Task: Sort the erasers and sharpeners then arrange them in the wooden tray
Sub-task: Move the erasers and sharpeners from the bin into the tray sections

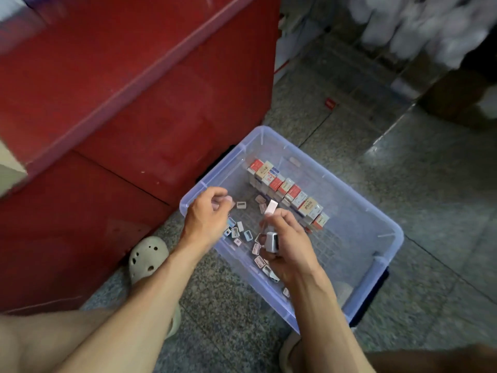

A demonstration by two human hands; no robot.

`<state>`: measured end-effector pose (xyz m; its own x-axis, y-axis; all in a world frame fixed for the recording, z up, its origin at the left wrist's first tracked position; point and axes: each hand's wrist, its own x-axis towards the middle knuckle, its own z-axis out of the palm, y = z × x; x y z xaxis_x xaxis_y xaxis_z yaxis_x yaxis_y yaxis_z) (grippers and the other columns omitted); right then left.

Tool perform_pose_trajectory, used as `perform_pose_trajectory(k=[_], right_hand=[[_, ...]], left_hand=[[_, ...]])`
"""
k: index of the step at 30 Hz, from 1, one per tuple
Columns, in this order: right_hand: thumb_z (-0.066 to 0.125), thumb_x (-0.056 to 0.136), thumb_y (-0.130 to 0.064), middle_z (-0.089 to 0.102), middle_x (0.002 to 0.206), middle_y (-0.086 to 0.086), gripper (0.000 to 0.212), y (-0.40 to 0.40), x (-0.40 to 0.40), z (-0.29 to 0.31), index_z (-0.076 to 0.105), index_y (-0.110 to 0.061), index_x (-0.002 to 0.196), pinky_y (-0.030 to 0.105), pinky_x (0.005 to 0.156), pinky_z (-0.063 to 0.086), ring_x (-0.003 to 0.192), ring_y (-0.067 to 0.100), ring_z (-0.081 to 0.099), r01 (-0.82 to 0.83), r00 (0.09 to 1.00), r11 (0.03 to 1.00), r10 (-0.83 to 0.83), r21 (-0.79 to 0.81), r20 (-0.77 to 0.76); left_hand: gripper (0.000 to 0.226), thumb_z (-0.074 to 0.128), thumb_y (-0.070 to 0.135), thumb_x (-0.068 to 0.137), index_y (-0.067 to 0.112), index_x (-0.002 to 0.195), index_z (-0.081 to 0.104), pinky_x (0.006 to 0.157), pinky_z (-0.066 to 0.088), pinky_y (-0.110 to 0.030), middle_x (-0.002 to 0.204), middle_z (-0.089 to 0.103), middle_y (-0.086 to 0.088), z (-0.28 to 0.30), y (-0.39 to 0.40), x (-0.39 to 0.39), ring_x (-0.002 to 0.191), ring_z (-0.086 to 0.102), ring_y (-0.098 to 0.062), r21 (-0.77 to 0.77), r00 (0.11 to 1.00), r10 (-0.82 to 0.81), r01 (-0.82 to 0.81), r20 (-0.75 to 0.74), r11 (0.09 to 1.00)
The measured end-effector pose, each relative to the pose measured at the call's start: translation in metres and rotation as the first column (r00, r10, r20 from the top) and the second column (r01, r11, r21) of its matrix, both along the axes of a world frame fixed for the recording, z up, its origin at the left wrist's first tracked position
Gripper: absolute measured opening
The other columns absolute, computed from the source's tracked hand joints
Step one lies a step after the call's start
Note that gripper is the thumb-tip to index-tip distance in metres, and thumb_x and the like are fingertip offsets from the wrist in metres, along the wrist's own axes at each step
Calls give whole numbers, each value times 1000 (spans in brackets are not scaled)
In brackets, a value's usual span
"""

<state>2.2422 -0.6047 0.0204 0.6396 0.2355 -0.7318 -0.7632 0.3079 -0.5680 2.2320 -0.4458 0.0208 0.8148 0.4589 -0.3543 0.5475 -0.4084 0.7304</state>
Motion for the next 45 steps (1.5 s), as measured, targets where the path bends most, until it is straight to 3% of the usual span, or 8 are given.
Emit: perform_pose_trajectory(k=[5, 9, 13, 21, 29, 33, 40, 45], right_hand=[[53, 96, -4, 50, 62, 0, 28, -3, -22, 69, 48, -21, 74, 16, 38, 22, 47, 15, 39, -59, 994, 993, 50, 99, 94], [52, 97, -6, 46, 62, 1, 28, 0, -45, 123, 45, -20, 74, 17, 39, 19, 47, 13, 39, -154, 976, 976, 126, 155, 178], [55, 98, -11, 46, 68, 4, 24, 14, -78, 164, 47, -19, 77, 18, 41, 21, 47, 12, 40, -273, 931, 950, 221, 153, 292], [57, 98, -12, 42, 66, 5, 22, 55, -135, 210, 47, -16, 78, 20, 42, 22, 49, 14, 36, -568, 759, 820, 487, 75, 433], [64, 96, -32, 34, 70, 10, 29, 122, -156, 246, 51, -10, 82, 32, 49, 21, 55, 19, 25, -670, 423, 707, 614, -226, 667], [59, 100, -17, 36, 70, 8, 21, 160, -164, 253, 51, -2, 86, 23, 48, 26, 55, 14, 27, -657, 283, 674, 635, -337, 719], [58, 99, -11, 41, 66, 4, 17, 215, -167, 251, 59, -15, 83, 23, 42, 27, 49, 13, 32, -691, 316, 646, 673, -323, 669], [58, 99, -17, 40, 70, 8, 23, 241, -164, 247, 58, -17, 77, 28, 45, 23, 51, 15, 35, -720, 368, 627, 709, -298, 602]], left_hand=[[18, 56, 16, 97, 14, 113, 64, 67, 40, -2, 106, 63, 0, 66, -11, -52, 76, 54, 10, -39, 979, 111, -106, 170, 994], [13, 59, 34, 88, 30, 99, 64, 81, 56, -38, 98, 66, 4, 109, -17, -100, 79, 60, 3, -115, 933, 230, -205, 277, 972], [19, 55, 40, 82, 34, 98, 65, 83, 56, -47, 97, 66, 6, 147, -16, -139, 87, 64, -7, -145, 875, 304, -268, 377, 952], [23, 58, 39, 81, 35, 102, 66, 81, 57, -39, 102, 67, 8, 213, 23, -191, 92, 64, -3, -177, 771, 362, -317, 523, 932], [17, 70, 32, 81, 36, 98, 72, 87, 50, -19, 96, 73, 19, 243, 81, -234, 98, 66, 0, -138, 768, 246, -205, 591, 969], [19, 74, 17, 86, 33, 96, 74, 83, 51, -18, 94, 75, 14, 246, 110, -252, 94, 70, -6, -242, 714, 331, -227, 617, 943], [25, 56, -2, 92, 15, 104, 70, 58, 50, -20, 97, 76, -8, 242, 171, -280, 72, 68, -16, -634, 511, 659, -256, 552, 730], [41, 66, -21, 76, 10, 103, 66, 63, 52, -19, 99, 74, -12, 234, 211, -293, 82, 67, -19, -623, 508, 662, -277, 551, 731]])
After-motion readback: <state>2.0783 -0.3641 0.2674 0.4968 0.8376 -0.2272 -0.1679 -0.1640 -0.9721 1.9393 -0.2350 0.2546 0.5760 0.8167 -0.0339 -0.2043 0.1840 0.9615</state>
